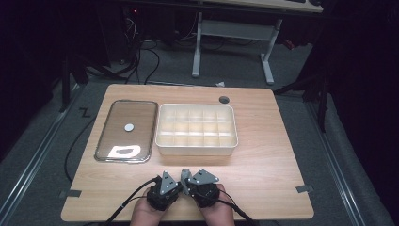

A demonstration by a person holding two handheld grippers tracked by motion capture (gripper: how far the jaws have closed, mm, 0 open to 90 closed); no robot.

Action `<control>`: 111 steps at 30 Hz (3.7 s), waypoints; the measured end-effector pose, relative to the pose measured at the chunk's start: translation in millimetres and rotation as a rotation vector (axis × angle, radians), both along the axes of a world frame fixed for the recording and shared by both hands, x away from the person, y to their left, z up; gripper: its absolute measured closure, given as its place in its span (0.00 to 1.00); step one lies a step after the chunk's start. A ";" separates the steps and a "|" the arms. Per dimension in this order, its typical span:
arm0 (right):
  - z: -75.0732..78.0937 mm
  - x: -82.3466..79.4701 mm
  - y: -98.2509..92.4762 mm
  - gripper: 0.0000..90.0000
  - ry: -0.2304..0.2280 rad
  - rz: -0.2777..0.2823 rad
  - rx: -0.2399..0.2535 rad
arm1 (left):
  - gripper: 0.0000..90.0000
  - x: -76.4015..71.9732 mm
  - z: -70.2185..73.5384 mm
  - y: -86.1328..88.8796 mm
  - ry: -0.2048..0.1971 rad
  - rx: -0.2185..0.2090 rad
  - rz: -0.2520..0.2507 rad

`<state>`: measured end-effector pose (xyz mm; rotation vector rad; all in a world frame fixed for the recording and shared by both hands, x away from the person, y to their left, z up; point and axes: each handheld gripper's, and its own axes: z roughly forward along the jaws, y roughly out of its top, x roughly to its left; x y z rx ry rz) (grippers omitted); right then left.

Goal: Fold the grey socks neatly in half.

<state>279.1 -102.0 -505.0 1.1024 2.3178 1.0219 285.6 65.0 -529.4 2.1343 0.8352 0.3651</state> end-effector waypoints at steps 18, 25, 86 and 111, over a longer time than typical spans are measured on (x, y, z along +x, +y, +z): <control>-13.4 -1.8 1.9 1.00 0.010 0.025 0.012 | 0.85 7.7 6.0 27.0 -0.015 -0.060 0.044; -14.5 -0.4 -1.1 1.00 0.017 0.035 0.034 | 0.84 5.5 13.0 26.7 -0.035 -0.098 0.033; 1.7 -17.8 -10.3 0.99 -0.019 0.080 0.118 | 1.00 22.3 -1.0 -6.7 -0.128 -0.094 0.027; 0.5 -19.9 -19.0 0.90 0.025 0.056 0.157 | 1.00 21.9 -1.2 -7.7 -0.128 -0.079 0.027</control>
